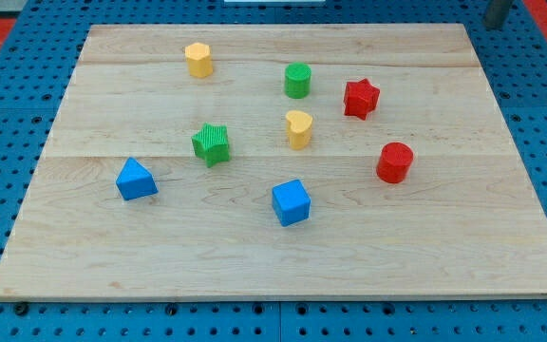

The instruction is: Push the red star towards center right

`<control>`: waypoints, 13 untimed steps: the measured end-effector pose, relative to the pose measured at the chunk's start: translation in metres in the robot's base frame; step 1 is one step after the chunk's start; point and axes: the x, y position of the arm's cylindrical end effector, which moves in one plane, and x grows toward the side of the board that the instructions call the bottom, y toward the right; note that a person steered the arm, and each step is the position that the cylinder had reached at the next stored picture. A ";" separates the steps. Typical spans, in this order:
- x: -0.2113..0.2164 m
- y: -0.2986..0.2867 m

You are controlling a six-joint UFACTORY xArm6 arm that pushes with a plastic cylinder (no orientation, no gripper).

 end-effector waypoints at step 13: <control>0.179 -0.233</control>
